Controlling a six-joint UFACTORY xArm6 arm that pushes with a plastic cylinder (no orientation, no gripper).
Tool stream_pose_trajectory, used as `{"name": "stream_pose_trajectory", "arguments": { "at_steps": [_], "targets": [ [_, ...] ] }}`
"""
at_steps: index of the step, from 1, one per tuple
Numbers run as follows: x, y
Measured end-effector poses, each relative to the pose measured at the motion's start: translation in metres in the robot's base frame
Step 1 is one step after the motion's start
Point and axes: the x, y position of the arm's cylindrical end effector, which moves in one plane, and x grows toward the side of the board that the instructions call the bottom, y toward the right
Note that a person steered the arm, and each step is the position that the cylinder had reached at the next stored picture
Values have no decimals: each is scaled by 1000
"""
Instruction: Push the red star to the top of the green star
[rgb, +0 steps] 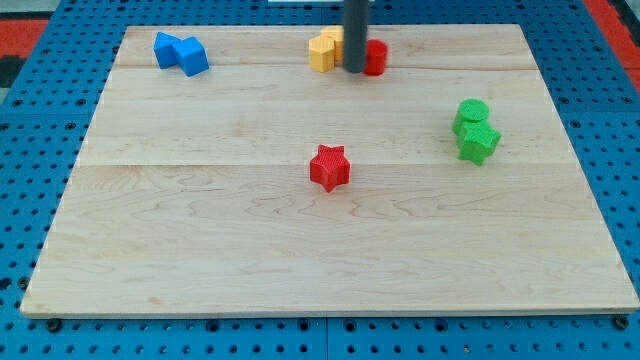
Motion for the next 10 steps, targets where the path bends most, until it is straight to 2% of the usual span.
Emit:
{"name": "stream_pose_trajectory", "arguments": {
  "at_steps": [1, 2, 3, 5, 6, 7, 8, 9, 10],
  "targets": [
    [-34, 51],
    [-20, 18],
    [76, -60],
    [259, -175],
    [204, -119],
    [166, -29],
    [185, -61],
    [233, -76],
    [230, -35]
  ]
}}
